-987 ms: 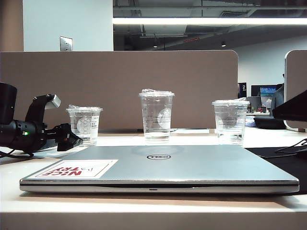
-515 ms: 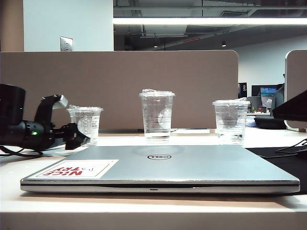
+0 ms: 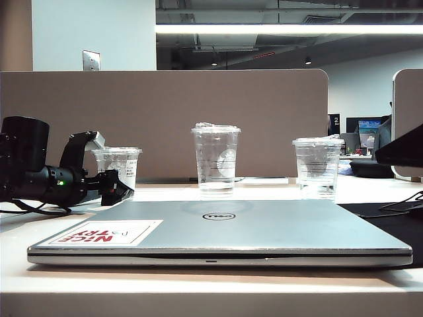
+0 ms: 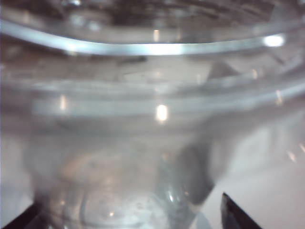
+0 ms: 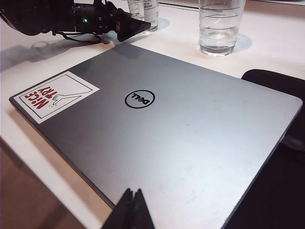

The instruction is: Pick up the coffee cup on the left and place it on the left side of the laptop.

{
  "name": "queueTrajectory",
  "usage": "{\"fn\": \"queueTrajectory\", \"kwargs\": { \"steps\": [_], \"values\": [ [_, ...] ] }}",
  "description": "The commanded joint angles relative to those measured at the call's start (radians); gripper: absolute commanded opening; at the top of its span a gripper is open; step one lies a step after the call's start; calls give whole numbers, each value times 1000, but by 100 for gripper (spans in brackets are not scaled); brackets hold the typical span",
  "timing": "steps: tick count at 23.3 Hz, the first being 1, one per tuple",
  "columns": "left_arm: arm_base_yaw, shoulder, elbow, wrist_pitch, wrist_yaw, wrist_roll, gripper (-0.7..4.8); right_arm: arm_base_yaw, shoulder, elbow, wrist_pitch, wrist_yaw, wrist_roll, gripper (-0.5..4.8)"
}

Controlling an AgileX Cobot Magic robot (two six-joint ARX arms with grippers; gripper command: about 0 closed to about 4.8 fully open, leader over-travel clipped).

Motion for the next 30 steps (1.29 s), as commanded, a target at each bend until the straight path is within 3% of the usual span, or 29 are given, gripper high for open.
{"fn": "queueTrajectory", "kwargs": {
  "steps": [1,21,23,30],
  "values": [
    [1,28,16,-11,-40,-5,479,1,0,-4,17,1,0,-4],
    [-16,62,43,-6,-64,-8,479,2,2,-4,17,1,0,-5],
    [-16,62,43,-5,-64,-8,430,2,2,-4,17,1,0,-4],
    [-16,62,43,-5,-66,0,393,2,2,-4,17,1,0,-4]
  ]
}}
